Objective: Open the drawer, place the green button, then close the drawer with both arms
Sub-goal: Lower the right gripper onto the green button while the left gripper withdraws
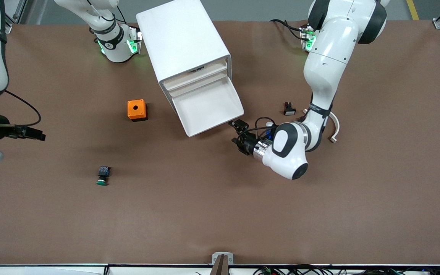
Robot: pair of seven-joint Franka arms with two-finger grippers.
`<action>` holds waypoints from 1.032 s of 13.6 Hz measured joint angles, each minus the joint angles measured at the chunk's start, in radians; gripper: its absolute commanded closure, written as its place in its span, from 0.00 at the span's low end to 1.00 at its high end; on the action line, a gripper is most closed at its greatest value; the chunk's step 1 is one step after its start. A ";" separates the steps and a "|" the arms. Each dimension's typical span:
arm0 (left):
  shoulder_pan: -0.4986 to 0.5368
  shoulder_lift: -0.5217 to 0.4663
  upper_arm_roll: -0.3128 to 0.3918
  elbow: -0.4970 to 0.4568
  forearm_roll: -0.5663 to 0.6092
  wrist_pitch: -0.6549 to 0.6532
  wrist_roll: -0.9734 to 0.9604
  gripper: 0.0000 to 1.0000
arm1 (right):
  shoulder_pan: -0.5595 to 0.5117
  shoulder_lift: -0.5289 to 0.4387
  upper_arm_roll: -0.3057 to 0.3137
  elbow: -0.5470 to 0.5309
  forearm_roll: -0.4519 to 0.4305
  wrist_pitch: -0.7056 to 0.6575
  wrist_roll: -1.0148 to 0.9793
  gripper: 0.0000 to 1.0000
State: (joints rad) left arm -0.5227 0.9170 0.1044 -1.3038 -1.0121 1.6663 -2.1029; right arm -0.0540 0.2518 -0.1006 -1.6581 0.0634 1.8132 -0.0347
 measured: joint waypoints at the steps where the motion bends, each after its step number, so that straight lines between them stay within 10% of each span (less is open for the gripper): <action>1: 0.001 -0.008 0.033 0.010 0.000 0.000 0.032 0.01 | 0.000 0.019 0.003 -0.033 0.026 0.081 0.012 0.00; 14: 0.006 -0.096 0.415 0.062 0.083 -0.003 0.659 0.01 | 0.140 0.368 0.018 -0.152 0.075 0.694 0.155 0.00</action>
State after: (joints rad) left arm -0.5167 0.8212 0.5198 -1.2419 -0.9293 1.6638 -1.4442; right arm 0.0865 0.6194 -0.0826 -1.8105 0.1387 2.5069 0.1205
